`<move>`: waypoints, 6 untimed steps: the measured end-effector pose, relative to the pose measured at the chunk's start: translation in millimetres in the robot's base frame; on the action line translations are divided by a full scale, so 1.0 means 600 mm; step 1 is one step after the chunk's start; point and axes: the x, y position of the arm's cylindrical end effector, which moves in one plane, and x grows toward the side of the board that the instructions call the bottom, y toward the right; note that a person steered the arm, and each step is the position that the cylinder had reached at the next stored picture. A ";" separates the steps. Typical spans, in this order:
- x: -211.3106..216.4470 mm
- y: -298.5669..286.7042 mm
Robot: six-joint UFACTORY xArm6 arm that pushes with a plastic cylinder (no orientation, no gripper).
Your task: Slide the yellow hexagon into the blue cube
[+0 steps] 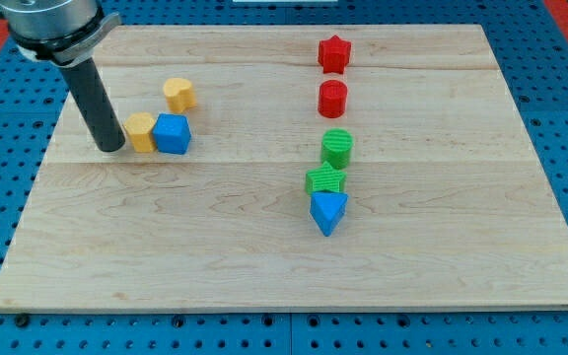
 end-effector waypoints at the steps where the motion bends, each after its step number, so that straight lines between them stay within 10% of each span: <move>1: -0.034 -0.007; 3: -0.033 0.061; 5: 0.114 0.176; 6: 0.033 0.075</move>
